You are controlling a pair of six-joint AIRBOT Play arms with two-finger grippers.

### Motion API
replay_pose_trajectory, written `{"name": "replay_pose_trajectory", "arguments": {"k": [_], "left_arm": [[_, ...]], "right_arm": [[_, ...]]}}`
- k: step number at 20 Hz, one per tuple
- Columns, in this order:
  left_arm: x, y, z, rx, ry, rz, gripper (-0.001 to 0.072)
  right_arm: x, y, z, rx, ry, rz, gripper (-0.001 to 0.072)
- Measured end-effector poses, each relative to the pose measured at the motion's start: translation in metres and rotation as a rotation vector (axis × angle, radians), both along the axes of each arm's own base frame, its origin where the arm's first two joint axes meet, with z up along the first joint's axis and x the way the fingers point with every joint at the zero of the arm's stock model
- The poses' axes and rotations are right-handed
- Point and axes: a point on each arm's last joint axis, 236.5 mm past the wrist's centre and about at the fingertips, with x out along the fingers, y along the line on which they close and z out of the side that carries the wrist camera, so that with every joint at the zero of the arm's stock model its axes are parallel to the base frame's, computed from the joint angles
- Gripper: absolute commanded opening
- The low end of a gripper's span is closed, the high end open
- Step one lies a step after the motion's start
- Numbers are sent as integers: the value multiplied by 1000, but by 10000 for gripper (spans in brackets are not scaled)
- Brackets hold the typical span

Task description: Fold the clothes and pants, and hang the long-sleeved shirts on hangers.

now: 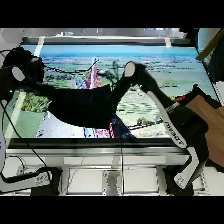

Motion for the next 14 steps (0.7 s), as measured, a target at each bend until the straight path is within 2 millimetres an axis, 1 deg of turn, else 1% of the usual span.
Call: {"name": "replay_pose_trajectory", "arguments": {"k": [3, 6, 9, 10, 11, 12, 13, 14], "left_arm": [[-38, 13, -17, 48, 118, 3, 45], [-68, 23, -44, 93, 206, 1, 46], [-80, 28, -62, 119, 235, -6, 46], [-81, 29, -66, 123, 241, -7, 47], [-83, 30, -71, 128, 250, -10, 62], [-84, 31, -74, 131, 258, -11, 267], [-86, 32, -77, 135, 265, -4, 658], [-86, 33, -79, 136, 269, 3, 687]], "right_arm": [[-40, 16, -18, -40, 62, 74, 10], [-67, 29, -39, -65, 92, 113, 10], [-85, 35, -58, -84, 115, 122, 10], [-88, 37, -64, -90, 119, 118, 11], [-90, 38, -67, -93, 121, 114, 12], [-91, 38, -69, -96, 124, 104, 35], [-92, 38, -70, -100, 125, 95, 86], [-92, 38, -68, -102, 127, 87, 159]]}}
